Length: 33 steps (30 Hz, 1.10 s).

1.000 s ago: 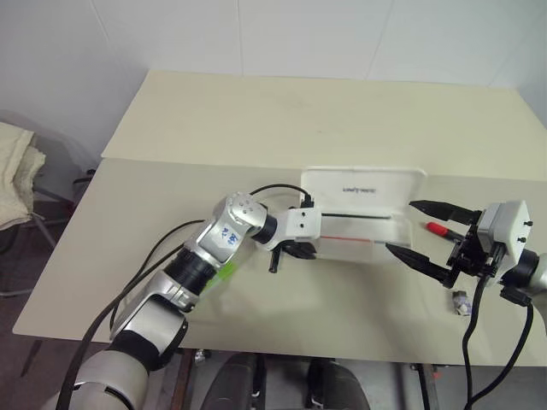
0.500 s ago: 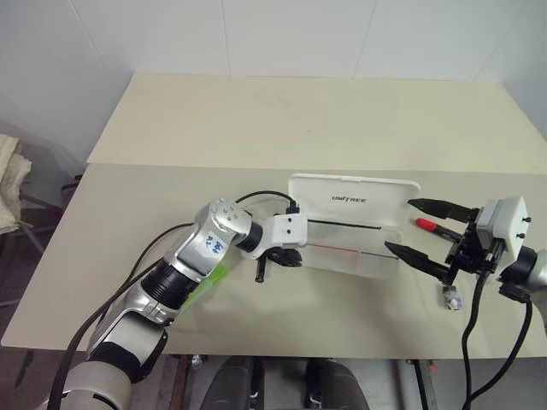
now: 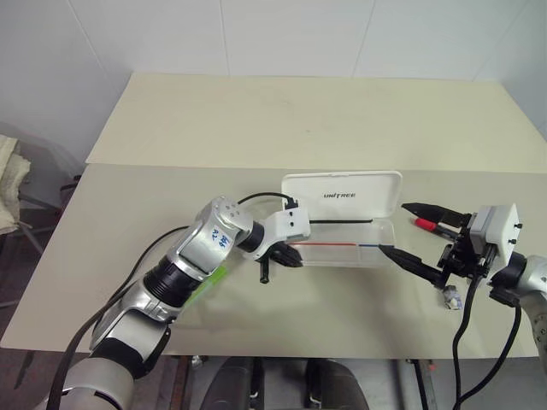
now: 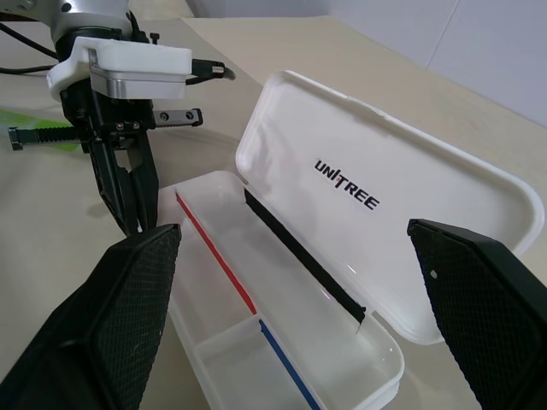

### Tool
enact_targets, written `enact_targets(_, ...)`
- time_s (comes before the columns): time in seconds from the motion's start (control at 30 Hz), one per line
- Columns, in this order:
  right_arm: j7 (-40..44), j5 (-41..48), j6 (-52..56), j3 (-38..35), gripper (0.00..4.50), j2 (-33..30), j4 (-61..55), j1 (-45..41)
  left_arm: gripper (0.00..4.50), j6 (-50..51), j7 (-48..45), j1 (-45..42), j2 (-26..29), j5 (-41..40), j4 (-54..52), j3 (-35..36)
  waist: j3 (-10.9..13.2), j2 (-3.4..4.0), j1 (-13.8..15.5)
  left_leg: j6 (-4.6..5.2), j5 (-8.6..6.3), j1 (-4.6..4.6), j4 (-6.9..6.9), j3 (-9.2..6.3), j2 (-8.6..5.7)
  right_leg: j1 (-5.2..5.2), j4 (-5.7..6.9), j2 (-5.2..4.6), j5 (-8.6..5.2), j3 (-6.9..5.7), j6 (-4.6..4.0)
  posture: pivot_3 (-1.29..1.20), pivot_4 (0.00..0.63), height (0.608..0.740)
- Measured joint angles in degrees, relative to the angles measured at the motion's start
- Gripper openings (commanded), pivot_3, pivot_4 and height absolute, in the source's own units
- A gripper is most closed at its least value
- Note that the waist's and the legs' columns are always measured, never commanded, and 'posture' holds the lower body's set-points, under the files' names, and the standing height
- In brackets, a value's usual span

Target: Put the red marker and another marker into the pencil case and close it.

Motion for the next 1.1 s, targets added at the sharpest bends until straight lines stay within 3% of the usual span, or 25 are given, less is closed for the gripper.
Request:
enact_targets(0.3, -0.4, -1.0, -0.2, 2.8, 4.5, 1.9, 0.3, -1.0, 0.21, 3.8, 1.5, 0.4, 1.0, -1.9, -2.6, -0.3, 0.0, 0.0, -0.1, -0.01, 0.01, 0.01, 0.02, 0.0, 0.0, -0.01, 0.06, 0.0, 0.0, 0.05, 0.0, 0.0, 0.15, 0.74)
enact_targets(0.4, -0.4, -1.1, -0.3, 3.0, 4.5, 2.2, 0.5, -1.9, 0.88, 5.2, 2.5, 0.8, 0.9, -2.8, -3.5, -0.5, 0.0, 0.0, -0.1, -0.01, 0.01, 0.01, 0.05, 0.01, -0.02, -0.01, 0.06, 0.0, 0.0, 0.06, 0.0, 0.0, 0.15, 0.74)
enact_targets(0.73, -0.4, -1.3, -1.2, 4.7, 4.5, 2.7, 2.3, -2.7, 4.28, 6.4, 5.4, 1.3, -0.7, -6.6, -4.2, -1.6, 0.0, 0.01, 0.6, -0.17, -0.26, 0.0, 0.58, 0.0, 0.03, -0.02, 0.22, -0.15, 0.03, 0.18, -0.03, 0.0, 0.15, 0.74)
enact_targets(0.77, -0.4, -1.3, -1.2, 4.7, 4.5, 2.7, 2.3, -2.7, 4.46, 6.4, 5.5, 1.3, -0.7, -6.7, -4.2, -1.6, 0.0, 0.01, 0.7, -0.11, -0.29, 0.0, 0.62, 0.0, 0.04, -0.02, 0.26, -0.17, 0.05, 0.2, -0.04, 0.0, 0.15, 0.74)
enact_targets(1.1, -0.4, -1.4, -1.3, 4.8, 4.5, 3.2, 2.3, -2.7, 4.46, 6.1, 7.6, 1.3, -1.0, -8.0, -4.1, -1.6, 0.0, 0.01, 0.9, -0.3, -0.16, -0.05, 0.64, 0.0, 0.14, -0.17, 0.37, -0.15, 0.13, 0.25, -0.19, 0.0, 0.15, 0.74)
